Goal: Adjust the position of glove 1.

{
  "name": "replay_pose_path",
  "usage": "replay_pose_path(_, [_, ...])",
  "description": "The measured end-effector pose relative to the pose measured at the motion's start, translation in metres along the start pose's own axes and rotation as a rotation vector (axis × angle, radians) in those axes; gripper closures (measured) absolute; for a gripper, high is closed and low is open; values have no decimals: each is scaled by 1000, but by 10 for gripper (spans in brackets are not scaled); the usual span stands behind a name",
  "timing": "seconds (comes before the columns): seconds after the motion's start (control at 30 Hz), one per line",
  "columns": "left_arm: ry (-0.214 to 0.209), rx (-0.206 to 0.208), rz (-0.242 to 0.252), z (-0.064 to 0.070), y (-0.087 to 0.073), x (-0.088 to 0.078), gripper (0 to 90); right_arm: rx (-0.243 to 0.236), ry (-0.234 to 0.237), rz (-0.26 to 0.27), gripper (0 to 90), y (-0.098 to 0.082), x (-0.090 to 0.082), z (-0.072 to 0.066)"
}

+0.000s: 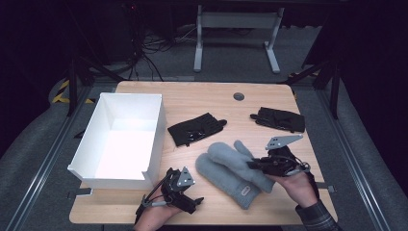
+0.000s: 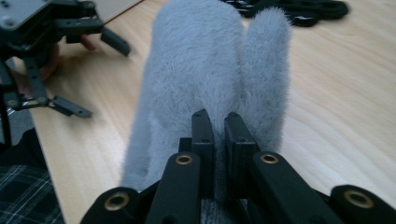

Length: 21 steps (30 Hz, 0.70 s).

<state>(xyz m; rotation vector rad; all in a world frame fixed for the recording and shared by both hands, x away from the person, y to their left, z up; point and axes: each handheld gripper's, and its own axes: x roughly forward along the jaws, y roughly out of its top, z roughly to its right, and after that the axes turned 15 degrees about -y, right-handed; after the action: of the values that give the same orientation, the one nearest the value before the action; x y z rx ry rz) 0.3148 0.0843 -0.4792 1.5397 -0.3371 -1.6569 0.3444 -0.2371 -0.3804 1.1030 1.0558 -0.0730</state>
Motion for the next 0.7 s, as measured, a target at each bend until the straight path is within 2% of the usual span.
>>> replay_pose_path(0.2, [0,-1,-1,-1,1,0,3,-51,4,-10,856,4,6,-26])
replay_pose_path(0.3, [1,2,1,-1,1,1,3,-44,1,-13,856,6,8,-31])
replay_pose_path(0.47, [1,1,1,-1,1,1,3,15,-18,-19,856,9,12,-36])
replay_pose_path(0.6, [1,2,1,-1,1,1,3,21,-16,-39,848,8,18,-42])
replay_pose_path(0.7, [0,1,0,-1,1,1,3,-1,-14,-57,806,8,25,-47])
